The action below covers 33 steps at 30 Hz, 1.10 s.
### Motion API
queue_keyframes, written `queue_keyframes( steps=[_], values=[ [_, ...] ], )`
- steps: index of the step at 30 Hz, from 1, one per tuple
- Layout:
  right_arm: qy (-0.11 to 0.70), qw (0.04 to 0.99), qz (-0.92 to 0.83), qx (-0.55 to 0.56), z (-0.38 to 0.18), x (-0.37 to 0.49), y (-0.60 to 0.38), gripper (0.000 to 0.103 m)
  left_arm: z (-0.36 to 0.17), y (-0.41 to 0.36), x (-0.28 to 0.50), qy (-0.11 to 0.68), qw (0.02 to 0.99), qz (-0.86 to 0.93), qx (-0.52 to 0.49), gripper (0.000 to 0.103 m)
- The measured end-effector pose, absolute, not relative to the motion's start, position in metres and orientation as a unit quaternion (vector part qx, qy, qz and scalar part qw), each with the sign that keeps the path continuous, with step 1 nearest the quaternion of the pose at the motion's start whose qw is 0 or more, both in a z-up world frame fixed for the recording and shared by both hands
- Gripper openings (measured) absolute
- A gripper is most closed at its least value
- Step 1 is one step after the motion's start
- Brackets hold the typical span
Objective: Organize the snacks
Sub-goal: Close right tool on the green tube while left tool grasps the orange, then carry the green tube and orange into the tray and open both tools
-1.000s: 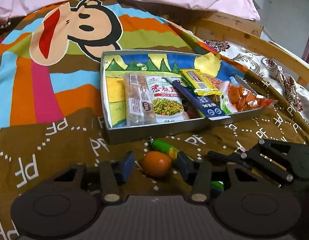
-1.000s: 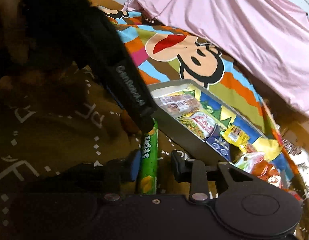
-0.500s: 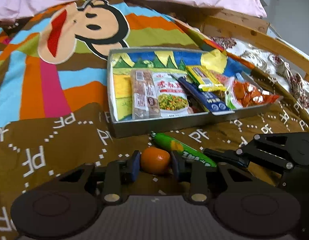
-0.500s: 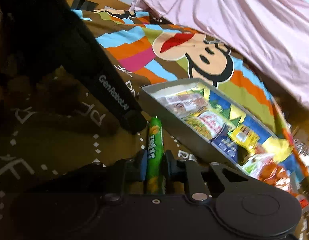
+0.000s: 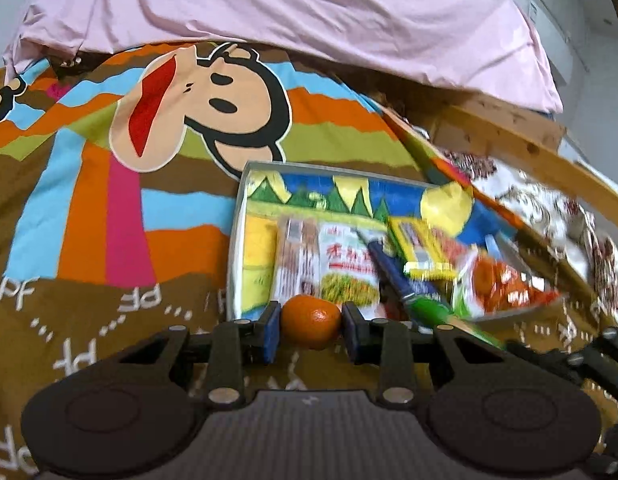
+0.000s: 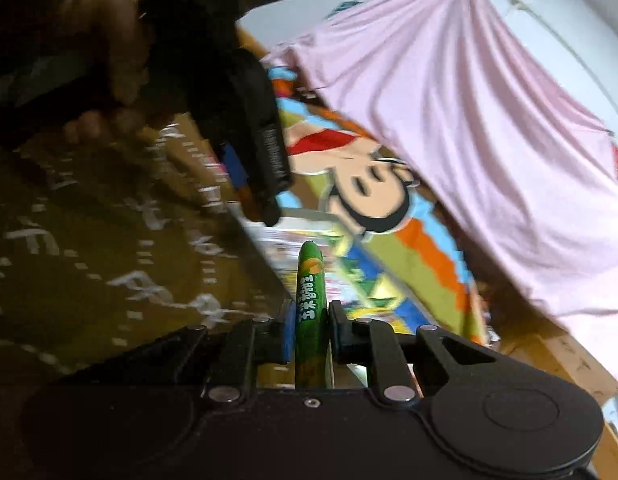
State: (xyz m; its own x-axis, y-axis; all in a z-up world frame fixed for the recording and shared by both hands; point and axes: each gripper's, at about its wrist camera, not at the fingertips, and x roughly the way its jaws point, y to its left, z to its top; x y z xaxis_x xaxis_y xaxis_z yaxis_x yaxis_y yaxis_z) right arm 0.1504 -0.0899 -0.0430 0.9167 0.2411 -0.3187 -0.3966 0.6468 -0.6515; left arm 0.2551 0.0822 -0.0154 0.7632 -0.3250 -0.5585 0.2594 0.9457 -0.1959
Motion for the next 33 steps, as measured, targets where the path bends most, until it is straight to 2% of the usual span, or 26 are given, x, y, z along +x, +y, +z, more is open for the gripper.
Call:
queue_keyframes(
  steps=[4, 12, 25, 33],
  values=[
    [0.080, 0.917, 0.123, -0.371, -0.034, 0.173, -0.116, 0.018, -0.009, 0.064, 0.278, 0.294, 0.941, -0.161, -0.053, 0.036],
    [0.099, 0.946, 0.045, -0.305, -0.027, 0.237, -0.176, 0.018, -0.003, 0.001, 0.324, 0.267, 0.947, -0.171, -0.056, 0.036],
    [0.186, 0.966, 0.050, -0.171, -0.047, 0.287, -0.232, 0.018, -0.028, -0.082, 0.361, 0.295, 0.938, -0.174, -0.045, 0.035],
    [0.216, 0.967, 0.066, -0.115, -0.048, 0.296, -0.247, 0.019, -0.031, -0.101, 0.362, 0.289, 0.942, -0.170, -0.020, 0.036]
  ],
)
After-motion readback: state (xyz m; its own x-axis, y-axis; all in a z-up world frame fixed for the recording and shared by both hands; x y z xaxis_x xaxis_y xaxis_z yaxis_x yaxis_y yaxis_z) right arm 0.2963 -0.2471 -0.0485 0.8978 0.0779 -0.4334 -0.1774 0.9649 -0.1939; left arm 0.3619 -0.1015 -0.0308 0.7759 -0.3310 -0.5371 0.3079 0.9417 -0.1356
